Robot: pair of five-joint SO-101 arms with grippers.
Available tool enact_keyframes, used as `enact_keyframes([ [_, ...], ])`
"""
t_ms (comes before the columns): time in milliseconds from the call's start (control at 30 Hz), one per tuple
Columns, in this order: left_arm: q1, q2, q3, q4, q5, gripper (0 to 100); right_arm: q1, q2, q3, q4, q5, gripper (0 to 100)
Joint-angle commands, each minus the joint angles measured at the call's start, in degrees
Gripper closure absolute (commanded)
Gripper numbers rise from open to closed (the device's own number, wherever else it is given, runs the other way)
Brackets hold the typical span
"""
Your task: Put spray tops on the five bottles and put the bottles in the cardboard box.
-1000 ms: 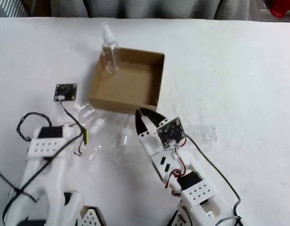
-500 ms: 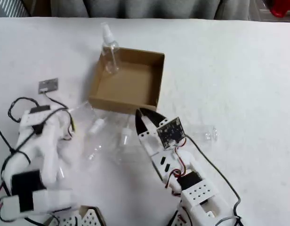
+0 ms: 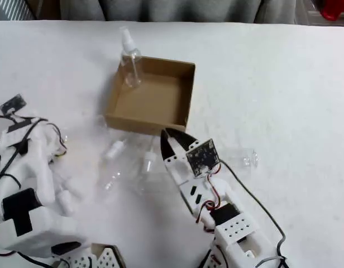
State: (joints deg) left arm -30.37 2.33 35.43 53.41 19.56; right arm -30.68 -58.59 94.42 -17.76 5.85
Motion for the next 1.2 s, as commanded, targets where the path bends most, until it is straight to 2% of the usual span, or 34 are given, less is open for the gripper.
enact_keyframes([
  [0, -1.80, -0.75, -3.43, -0.79, 1.14, 92, -0.75, -0.40, -1.05, 0.57, 0.62, 98.3],
  [133, -1.80, -0.75, -3.43, -0.62, 1.14, 92, -0.75, -0.75, -1.05, 1.36, 0.70, 98.3],
  [367, -1.80, -0.84, -6.42, 5.63, 1.14, 92, -3.21, -0.84, -8.00, 11.47, 0.70, 98.3],
  [500, -1.63, -0.75, -6.59, 5.98, 1.14, 93, -4.44, -0.84, -13.71, 14.64, 0.53, 98.3],
  [867, -0.48, -0.75, -6.51, 5.89, 1.14, 93, -14.90, 0.04, -35.16, 31.69, 0.18, 98.3],
  [1000, -0.48, -0.75, -6.42, 5.89, 1.14, 93, -17.71, 5.41, -40.00, 33.54, 0.26, 98.3],
  [1167, -0.48, -0.57, -6.59, 5.80, 1.05, 93, -17.98, 19.91, -47.74, 33.63, 0.26, 98.3],
])
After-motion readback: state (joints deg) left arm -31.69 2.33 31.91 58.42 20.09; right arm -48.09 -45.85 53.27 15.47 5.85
